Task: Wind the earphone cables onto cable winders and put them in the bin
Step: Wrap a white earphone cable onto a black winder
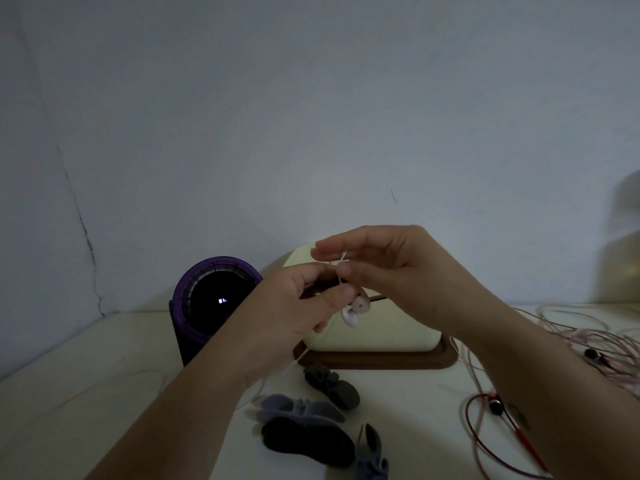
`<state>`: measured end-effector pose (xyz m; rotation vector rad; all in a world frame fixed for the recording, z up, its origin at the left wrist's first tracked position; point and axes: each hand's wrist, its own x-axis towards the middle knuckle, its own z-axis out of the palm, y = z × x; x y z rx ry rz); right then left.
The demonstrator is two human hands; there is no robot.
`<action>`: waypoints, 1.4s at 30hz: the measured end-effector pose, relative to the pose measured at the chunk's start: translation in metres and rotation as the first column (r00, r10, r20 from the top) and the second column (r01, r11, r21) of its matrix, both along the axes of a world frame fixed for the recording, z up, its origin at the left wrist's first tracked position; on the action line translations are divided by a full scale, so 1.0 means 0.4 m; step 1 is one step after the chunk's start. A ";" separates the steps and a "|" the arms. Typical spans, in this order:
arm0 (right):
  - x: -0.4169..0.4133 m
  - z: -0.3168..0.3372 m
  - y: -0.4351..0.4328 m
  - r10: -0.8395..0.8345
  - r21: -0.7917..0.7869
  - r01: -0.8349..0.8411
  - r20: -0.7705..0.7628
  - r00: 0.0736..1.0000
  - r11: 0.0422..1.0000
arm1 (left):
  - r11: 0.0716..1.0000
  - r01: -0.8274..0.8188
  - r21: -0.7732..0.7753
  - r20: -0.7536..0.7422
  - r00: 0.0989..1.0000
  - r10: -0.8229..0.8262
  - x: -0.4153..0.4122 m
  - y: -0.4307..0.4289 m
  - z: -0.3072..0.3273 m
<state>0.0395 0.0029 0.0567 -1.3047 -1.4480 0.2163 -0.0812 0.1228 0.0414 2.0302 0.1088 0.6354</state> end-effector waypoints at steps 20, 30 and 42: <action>-0.011 -0.011 0.018 0.071 -0.031 -0.084 -0.291 0.954 0.996 | 0.933 0.107 -0.344 0.048 0.994 -0.097 0.019 0.006 -0.017; 0.056 -0.007 -0.008 -0.361 -0.136 0.337 -0.239 0.901 0.932 | 0.627 0.017 -0.779 0.110 0.988 0.111 0.031 0.020 -0.030; -0.055 -0.073 0.068 -0.032 -0.110 -0.071 -0.728 0.685 0.991 | 0.793 -0.159 -0.588 0.266 0.888 0.375 0.053 0.005 -0.053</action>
